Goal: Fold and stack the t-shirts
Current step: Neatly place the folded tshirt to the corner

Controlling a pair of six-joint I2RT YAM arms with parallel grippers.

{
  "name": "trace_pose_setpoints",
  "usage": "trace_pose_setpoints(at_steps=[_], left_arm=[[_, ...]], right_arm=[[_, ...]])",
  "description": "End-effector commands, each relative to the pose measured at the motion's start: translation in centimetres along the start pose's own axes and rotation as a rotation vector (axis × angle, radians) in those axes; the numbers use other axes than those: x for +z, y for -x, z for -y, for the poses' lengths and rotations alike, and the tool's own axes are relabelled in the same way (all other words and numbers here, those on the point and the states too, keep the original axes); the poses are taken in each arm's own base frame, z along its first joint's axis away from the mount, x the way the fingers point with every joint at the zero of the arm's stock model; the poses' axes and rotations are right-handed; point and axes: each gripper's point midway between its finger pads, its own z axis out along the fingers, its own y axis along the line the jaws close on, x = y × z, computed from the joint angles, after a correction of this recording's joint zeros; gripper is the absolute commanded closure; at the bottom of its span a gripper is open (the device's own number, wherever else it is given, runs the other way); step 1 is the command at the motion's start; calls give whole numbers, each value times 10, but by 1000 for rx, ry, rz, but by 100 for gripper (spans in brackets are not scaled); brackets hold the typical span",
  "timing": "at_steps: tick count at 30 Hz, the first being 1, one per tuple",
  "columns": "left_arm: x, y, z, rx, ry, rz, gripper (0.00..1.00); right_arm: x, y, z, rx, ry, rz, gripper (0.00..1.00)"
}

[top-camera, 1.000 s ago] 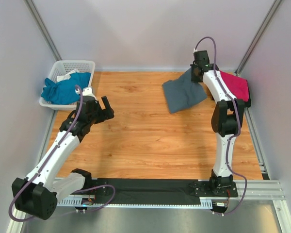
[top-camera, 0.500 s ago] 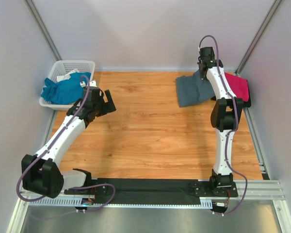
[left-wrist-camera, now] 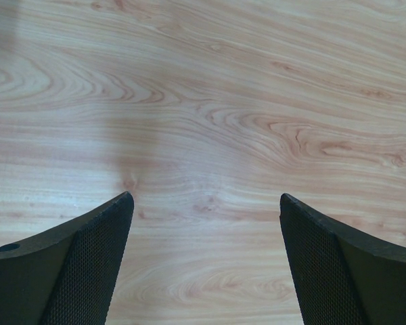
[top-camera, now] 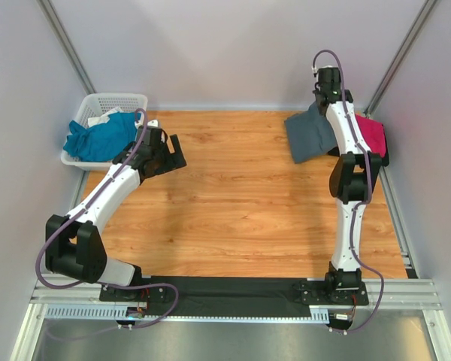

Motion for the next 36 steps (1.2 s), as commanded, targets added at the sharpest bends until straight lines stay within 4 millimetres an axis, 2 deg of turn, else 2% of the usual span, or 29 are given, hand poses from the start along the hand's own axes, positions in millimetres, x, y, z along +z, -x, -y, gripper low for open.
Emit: trace_pose_setpoints(at_steps=[1,8,14,17,20,24,30,36], left_arm=[[-6,17,13,-9,-55,41,6],[-6,16,12,9,-58,54,6],[-4,12,13,-12,-80,55,6],[-4,6,16,-22,-100,40,6],[-4,5,15,-17,-101,37,6],[-4,6,16,-19,-103,40,6],[-3,1,14,-26,-100,34,6],[-2,-4,11,-34,-96,24,6]], right_arm=[[-51,58,50,60,-80,184,100],[-65,73,60,60,-93,232,100],[-82,82,56,76,-56,265,100],[-85,86,68,60,-108,275,100],[-84,86,69,44,-118,272,100],[-88,88,64,37,-92,280,100],[-103,97,60,32,-12,325,100],[-113,104,70,44,3,358,100]])
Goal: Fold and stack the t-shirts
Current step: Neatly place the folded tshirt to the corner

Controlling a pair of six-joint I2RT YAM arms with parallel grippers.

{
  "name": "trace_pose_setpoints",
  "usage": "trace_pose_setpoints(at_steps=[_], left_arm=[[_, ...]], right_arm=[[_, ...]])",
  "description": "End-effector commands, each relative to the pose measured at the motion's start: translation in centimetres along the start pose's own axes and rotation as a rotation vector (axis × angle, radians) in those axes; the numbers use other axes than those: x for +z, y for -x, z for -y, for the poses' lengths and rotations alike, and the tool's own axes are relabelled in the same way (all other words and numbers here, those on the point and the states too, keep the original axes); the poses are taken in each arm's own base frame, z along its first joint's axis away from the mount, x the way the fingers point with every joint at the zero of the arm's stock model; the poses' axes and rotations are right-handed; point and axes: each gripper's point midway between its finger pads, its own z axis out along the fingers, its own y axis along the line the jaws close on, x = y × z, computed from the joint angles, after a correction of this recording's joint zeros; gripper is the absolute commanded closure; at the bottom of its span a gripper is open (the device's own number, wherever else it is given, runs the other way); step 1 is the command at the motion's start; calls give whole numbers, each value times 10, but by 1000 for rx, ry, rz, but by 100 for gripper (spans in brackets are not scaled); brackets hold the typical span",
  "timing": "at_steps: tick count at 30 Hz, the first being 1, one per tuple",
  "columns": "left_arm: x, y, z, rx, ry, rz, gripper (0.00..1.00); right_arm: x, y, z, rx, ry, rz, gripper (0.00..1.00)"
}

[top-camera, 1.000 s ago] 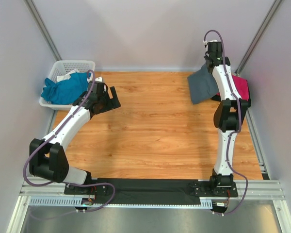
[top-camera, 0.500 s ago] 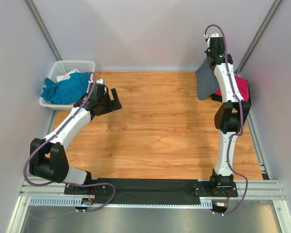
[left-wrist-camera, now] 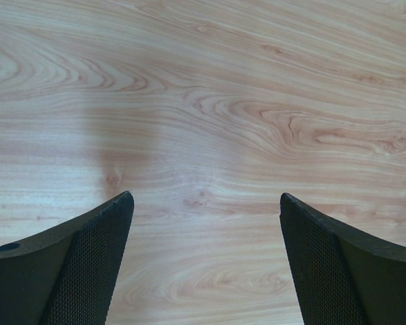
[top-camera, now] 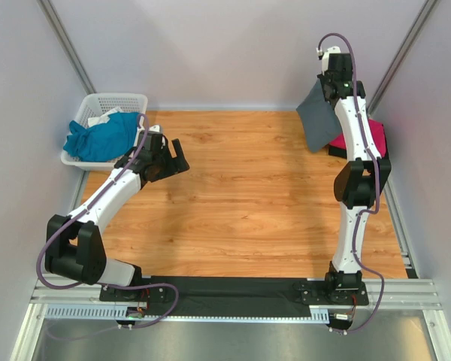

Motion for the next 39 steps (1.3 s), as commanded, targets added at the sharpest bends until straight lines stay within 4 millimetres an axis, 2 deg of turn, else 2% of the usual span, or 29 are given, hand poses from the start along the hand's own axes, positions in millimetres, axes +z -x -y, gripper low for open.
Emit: trace_pose_setpoints(at_steps=[1,16,17,18,24,28,30,36,39], left_arm=[[-9,13,8,-15,-37,52,6],[-6,10,10,-27,-48,37,6],[-6,10,9,-28,-46,36,6],[-6,10,10,-27,-49,38,6],[-7,10,10,-33,-50,36,6],[-7,9,9,-33,-47,35,6],[-6,7,8,-33,-43,25,6],[-2,6,11,-44,-49,12,7],[-1,7,12,-53,-50,6,7]], right_arm=[[-55,64,45,47,-49,199,100],[-85,71,67,87,-111,219,100],[-83,65,83,103,-139,209,100],[-85,66,85,111,-142,214,100],[-92,62,82,172,-100,203,100],[-94,47,79,170,-101,152,100],[-98,45,86,174,-119,151,100],[-76,34,93,205,-81,134,100],[-59,23,88,180,-51,106,100]])
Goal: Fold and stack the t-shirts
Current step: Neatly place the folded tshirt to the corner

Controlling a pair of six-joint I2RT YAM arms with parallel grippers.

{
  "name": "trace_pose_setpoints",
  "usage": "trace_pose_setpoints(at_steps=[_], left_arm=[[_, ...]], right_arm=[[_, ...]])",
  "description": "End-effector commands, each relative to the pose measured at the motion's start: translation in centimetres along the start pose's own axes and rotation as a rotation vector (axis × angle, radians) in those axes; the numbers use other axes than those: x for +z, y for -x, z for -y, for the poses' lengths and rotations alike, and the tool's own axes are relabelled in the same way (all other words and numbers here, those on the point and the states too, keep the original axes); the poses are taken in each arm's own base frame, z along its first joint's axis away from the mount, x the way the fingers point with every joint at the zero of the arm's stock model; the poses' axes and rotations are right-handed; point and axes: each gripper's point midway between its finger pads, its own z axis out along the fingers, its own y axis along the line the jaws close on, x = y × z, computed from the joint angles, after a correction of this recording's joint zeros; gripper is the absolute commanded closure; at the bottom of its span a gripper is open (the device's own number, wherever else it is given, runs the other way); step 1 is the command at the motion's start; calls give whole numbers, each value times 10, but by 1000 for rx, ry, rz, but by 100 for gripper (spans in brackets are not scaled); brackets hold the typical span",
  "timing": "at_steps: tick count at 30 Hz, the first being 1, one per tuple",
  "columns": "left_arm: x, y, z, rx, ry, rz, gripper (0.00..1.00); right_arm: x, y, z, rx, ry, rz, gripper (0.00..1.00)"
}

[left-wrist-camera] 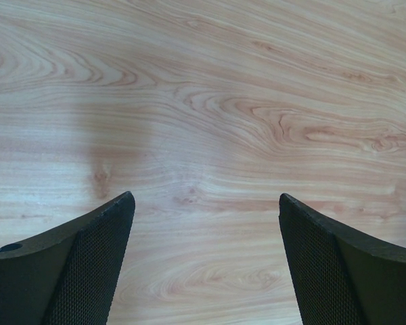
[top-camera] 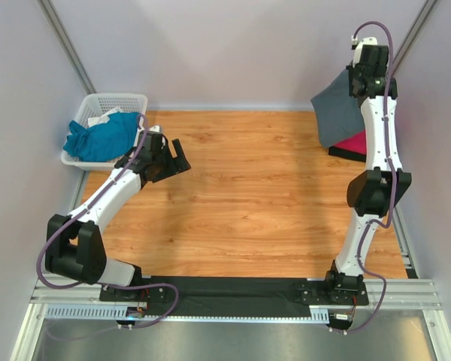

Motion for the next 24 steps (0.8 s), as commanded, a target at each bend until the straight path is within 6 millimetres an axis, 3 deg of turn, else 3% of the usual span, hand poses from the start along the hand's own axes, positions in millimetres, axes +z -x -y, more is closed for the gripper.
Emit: trace_pose_setpoints(at_steps=[1,5,10,18,24], left_arm=[[0,10,8,-22,-27,18,7],[2,14,10,-23,-20,12,8],[8,20,13,-39,-15,6,8],[28,23,26,-78,-41,-42,11],[39,25,31,-99,-39,-57,13]], right_arm=[[1,16,15,19,-6,64,100],[23,3,17,0,-4,38,100],[46,-9,36,32,12,30,100],[102,-68,60,42,-6,-74,100],[121,-85,82,34,-52,-87,100]])
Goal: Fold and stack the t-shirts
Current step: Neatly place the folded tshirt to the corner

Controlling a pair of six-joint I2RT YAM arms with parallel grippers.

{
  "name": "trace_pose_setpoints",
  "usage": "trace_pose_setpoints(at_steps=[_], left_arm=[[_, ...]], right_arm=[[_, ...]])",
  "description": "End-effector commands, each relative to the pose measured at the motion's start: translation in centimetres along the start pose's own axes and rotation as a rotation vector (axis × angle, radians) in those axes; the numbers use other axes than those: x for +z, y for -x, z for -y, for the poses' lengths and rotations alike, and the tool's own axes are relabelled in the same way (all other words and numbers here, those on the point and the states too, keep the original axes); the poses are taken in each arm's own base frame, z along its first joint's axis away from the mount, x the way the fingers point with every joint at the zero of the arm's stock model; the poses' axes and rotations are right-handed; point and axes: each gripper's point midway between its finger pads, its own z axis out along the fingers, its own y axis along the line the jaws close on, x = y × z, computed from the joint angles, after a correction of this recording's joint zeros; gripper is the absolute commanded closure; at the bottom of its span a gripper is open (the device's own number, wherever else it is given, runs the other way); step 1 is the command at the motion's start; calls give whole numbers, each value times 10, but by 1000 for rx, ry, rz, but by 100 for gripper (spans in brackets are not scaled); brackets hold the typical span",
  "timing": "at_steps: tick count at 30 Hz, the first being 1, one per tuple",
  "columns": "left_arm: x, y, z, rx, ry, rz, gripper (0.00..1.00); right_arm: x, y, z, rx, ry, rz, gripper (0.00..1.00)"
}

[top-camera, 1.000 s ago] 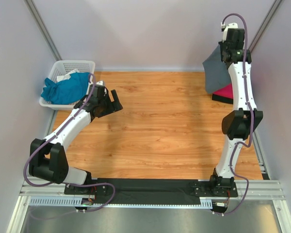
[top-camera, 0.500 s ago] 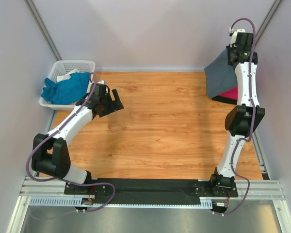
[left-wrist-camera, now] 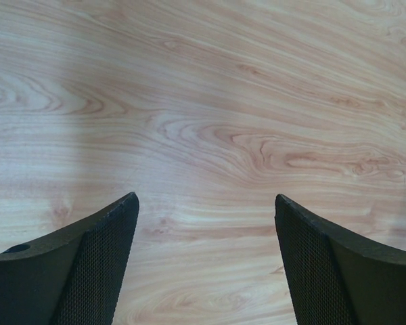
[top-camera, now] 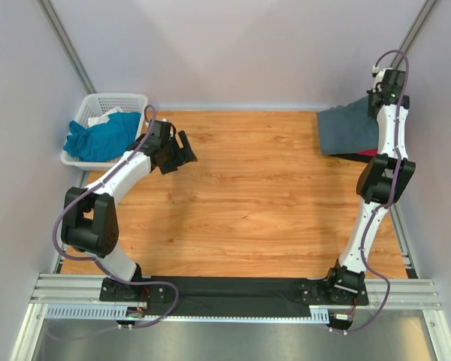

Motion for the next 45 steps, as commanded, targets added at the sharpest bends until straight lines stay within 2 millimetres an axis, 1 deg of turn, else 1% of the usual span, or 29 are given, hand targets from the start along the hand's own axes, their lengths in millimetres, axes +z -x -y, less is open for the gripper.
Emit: trace_pose_setpoints(at_steps=[1,4,6,11,13,14,15,18,20,21,22,24,25,27,28,30,32,33,35,36,37,38,39,40,41,42,43,44,45], left_arm=[[0,15,17,-24,-39,19,13],[4,17,21,-18,-32,12,13],[6,17,23,-8,-29,4,14],[9,16,29,4,-26,-6,14],[7,17,31,8,-28,-6,14],[5,18,31,11,-29,-2,14],[4,18,31,16,-30,-1,14],[-6,23,37,34,-50,22,14],[-14,27,40,62,-66,48,14],[-17,29,42,73,-76,58,14],[-22,29,44,92,-87,69,14],[-28,30,44,111,-100,87,14],[-34,30,46,119,-118,107,13],[-40,32,47,145,-137,132,13],[-47,33,51,159,-159,150,13],[-55,36,53,200,-175,169,13],[-69,42,55,233,-186,207,12],[-73,45,56,239,-189,229,12],[-83,51,55,246,-186,276,10],[-86,52,55,250,-186,289,10],[-90,55,55,248,-185,304,10],[-92,56,55,244,-182,310,10],[-93,55,54,234,-178,309,10],[-95,54,52,230,-175,311,10],[-95,53,51,225,-172,311,10],[-94,51,48,221,-162,303,10],[-94,51,45,216,-147,307,10],[-93,50,42,215,-135,306,10],[-93,50,41,214,-127,299,10]], right_arm=[[-1,32,22,-10,-49,119,100],[9,24,30,4,-59,110,100],[20,13,36,11,-75,84,100],[42,-7,37,8,-102,50,98],[48,-9,40,10,-124,56,78],[48,-12,42,8,-144,46,65],[46,-13,43,10,-150,38,48],[24,4,45,35,-145,65,28],[-5,23,53,52,-159,105,21],[-17,30,56,66,-164,117,9],[-39,46,60,81,-167,154,6],[-66,63,60,113,-156,197,2],[-89,74,62,124,-160,226,1],[-111,87,55,145,-146,265,1],[-128,94,52,152,-133,293,0],[-140,104,33,161,-71,328,0],[-144,103,18,179,-18,336,0],[-141,104,13,223,3,350,0],[-124,86,6,265,4,315,0],[-117,91,9,298,-13,350,0],[-105,83,11,320,-40,335,0],[-92,68,16,337,-98,298,0],[-84,64,19,341,-130,286,0],[-67,51,18,388,-153,247,0],[-62,48,25,404,-201,234,0],[-55,42,25,414,-215,216,0],[-41,32,24,433,-228,193,0],[-35,28,28,457,-250,189,0],[-27,24,28,474,-246,191,3]])
